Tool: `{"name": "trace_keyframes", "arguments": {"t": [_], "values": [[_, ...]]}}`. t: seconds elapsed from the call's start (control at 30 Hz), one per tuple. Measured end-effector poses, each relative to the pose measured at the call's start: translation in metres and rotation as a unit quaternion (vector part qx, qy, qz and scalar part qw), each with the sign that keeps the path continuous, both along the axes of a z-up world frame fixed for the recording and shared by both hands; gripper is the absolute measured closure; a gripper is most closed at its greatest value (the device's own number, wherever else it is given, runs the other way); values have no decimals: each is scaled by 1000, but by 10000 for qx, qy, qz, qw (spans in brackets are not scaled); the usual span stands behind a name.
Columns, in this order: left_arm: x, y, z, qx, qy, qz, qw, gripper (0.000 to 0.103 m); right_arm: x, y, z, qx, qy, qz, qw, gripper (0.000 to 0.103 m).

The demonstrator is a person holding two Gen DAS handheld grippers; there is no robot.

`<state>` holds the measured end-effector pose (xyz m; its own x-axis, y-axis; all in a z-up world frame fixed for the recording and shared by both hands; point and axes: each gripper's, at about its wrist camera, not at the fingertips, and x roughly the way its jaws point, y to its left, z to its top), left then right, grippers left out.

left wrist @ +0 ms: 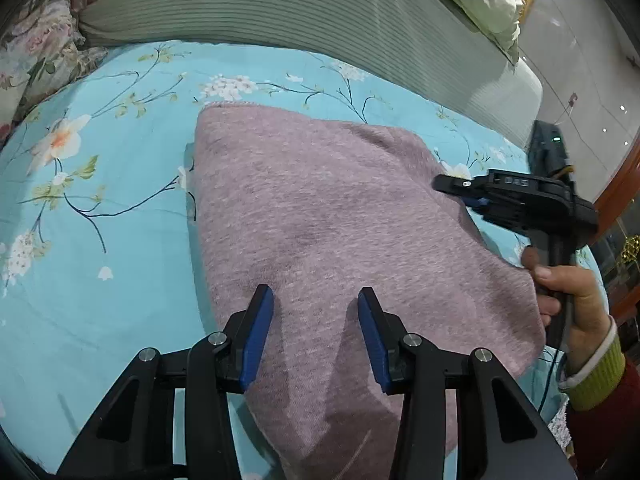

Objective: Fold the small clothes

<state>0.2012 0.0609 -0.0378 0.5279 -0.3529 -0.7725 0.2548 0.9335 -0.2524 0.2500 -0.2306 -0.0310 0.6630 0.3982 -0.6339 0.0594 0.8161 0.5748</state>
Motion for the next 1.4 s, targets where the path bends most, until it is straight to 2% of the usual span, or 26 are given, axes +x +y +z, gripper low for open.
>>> {"name": "trace_keyframes", "arguments": {"t": [0.07,0.17,0.2,0.3,0.4,0.5,0.57,0.63,0.67,0.7,0.73,0.77,0.8,0.87,0.97,1.0,1.07,1.1,1.17,1.3,1.4], "values": [[-8,3,6,-7,-16,14,10000,58,-18,2,12,29,-112,86,9999,79],[-30,9,15,-48,-92,11,9999,58,-57,8,22,-44,-281,223,9993,49],[-41,13,19,-94,-111,5,9999,58,-69,12,23,-71,-324,270,9991,47],[-73,23,22,-132,-170,10,9998,52,-109,24,13,-73,-254,520,9983,47],[-104,30,17,-49,-168,3,9998,48,-132,34,-2,-128,-119,657,9977,47],[-125,30,7,-10,-99,-111,9999,45,-140,42,-14,-135,-53,768,9969,47],[-134,25,-1,154,-72,-153,9997,45,-137,47,-22,-160,55,781,9968,47],[-136,18,-8,371,-123,-111,9992,45,-134,49,-26,-174,111,828,9964,57],[-135,16,-10,437,-168,-51,9989,45,-130,51,-28,-203,196,841,9961,77],[-129,15,-13,514,-181,69,9985,45,-127,51,-28,-178,240,828,9961,90],[-125,15,-15,565,-134,188,9981,48,-128,50,-25,-106,189,801,9965,90],[-119,17,-17,545,-65,318,9980,58,-131,47,-20,18,42,760,9971,91],[-115,19,-16,397,-1,416,9983,62,-135,43,-13,71,-109,717,9973,92],[-116,23,-10,164,-49,547,9984,74,-139,42,-11,-117,-133,690,9975,93],[-124,13,-12,556,-117,547,9969,79,-136,42,-33,-603,283,570,9962,94],[-125,10,-18,679,-37,509,9964,81,-135,41,-42,-580,410,550,9960,94],[-127,11,-26,655,63,495,9966,82,-136,36,-52,-273,516,485,9971,91],[-129,13,-25,589,75,496,9970,82,-137,34,-50,-230,538,445,9973,82],[-131,18,-21,499,121,462,9976,82,-142,32,-39,-301,508,360,9976,72],[-137,29,-3,364,-35,365,9987,82,-146,28,0,-404,-30,218,9989,71],[-133,34,19,64,-291,307,9991,83,-123,37,23,-361,-351,387,9980,71]]}}
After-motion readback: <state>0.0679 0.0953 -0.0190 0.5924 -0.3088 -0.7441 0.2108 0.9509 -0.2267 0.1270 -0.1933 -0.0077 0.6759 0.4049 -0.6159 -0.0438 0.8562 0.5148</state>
